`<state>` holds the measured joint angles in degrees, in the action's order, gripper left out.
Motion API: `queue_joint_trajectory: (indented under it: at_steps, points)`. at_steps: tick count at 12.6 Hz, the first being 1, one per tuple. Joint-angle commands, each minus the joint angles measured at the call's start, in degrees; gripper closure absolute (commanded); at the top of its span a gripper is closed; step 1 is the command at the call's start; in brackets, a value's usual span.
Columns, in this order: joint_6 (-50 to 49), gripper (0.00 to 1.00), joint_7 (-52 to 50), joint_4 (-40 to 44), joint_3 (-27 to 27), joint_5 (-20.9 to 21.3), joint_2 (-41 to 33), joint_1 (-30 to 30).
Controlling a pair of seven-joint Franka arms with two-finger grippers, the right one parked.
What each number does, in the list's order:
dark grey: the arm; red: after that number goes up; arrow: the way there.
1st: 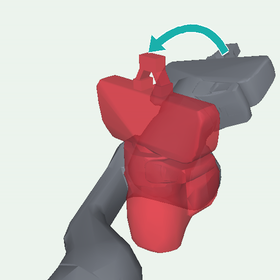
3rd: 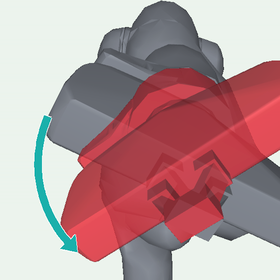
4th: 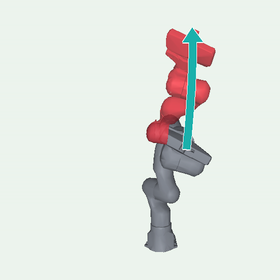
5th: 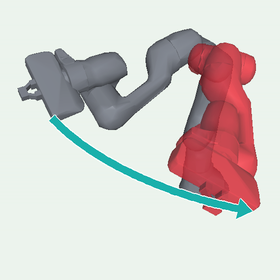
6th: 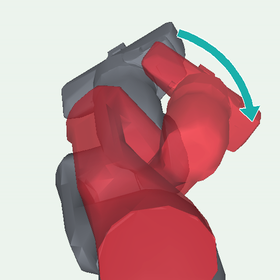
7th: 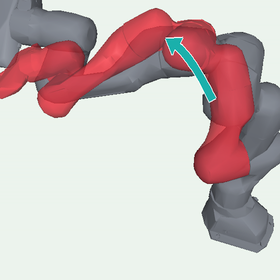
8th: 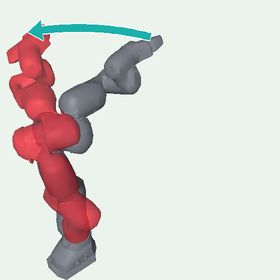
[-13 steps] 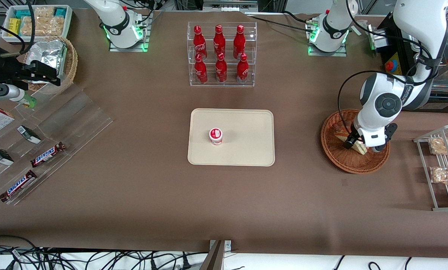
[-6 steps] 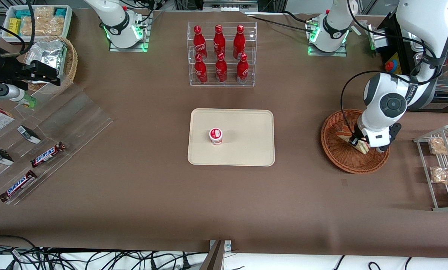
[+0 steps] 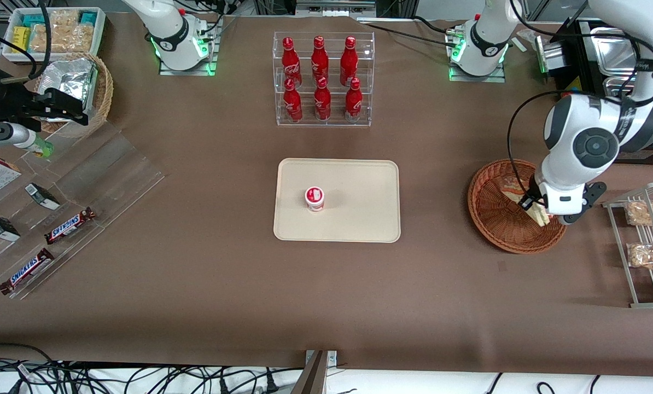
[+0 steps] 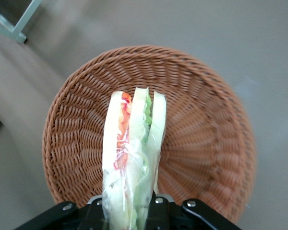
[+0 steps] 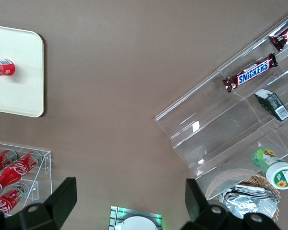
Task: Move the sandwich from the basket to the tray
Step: 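Lift the sandwich out of the basket and carry it to the tray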
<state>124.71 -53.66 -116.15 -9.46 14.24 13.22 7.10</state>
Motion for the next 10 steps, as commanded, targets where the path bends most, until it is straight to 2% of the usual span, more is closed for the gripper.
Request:
queue_joint_trajectory:
  at_steps: [1, 4, 10]
  points:
    - [-5.95, 1.00, 9.15, 5.21, -1.44, -6.13, -1.80, 0.46]
    - [-14.56, 1.00, 17.69, 12.77, -5.03, -9.66, -1.71, 0.11]
    - [-20.30, 1.00, 21.93, 18.15, -18.47, -9.84, -1.36, -0.41]
